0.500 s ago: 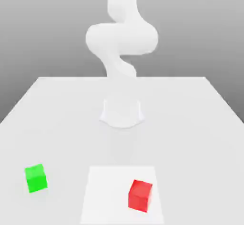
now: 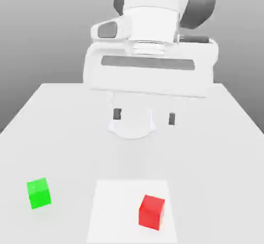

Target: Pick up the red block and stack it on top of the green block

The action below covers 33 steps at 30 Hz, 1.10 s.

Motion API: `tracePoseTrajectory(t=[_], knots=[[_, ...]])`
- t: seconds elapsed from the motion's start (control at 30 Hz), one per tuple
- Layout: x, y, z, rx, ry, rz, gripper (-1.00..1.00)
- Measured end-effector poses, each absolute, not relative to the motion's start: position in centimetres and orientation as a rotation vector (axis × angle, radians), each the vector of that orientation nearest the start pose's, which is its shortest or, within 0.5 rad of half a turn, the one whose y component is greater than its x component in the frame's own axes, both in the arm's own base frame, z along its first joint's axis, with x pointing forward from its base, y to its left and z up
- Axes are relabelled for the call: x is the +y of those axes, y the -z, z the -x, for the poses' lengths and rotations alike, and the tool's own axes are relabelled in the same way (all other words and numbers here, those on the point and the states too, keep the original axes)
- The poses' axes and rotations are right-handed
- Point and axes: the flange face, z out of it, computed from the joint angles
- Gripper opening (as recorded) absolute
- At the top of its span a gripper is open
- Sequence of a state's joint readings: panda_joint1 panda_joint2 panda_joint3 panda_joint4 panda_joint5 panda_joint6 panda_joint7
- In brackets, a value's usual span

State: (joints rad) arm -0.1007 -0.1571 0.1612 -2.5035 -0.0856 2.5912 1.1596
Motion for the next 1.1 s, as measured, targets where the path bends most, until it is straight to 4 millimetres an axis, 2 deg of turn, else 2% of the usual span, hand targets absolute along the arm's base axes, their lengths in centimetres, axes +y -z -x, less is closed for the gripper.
tracePoseTrajectory(t=[0.1, 0.23, 0.43, 0.47, 0.67, 0.7, 0.87, 0.93, 1.0, 1.1], knots=[[3.6, -30.5, -46.7, 1.567, 0.24, 2.66, 0.0], [4.5, -23.0, -44.6, 1.653, 0.055, 2.659, 0.0], [4.7, -15.4, -43.9, 1.68, 0.001, 2.653, 0.0], [4.7, -14.7, -43.9, 1.68, 0.0, 2.653, -1.0], [4.7, -14.4, -43.8, 1.68, 0.002, 2.653, -1.0], [4.7, -14.8, -43.9, 1.68, 0.002, 2.653, -1.0], [4.7, -19.9, -43.9, 1.681, 0.002, 2.653, -1.0], [0.9, -21.1, -44.0, 1.775, 0.005, 2.599, -1.0], [-4.3, -21.9, -43.7, 1.903, 0.006, 2.512, -1.0], [-14.3, -23.0, -41.5, 2.146, 0.005, 2.311, -1.0]])
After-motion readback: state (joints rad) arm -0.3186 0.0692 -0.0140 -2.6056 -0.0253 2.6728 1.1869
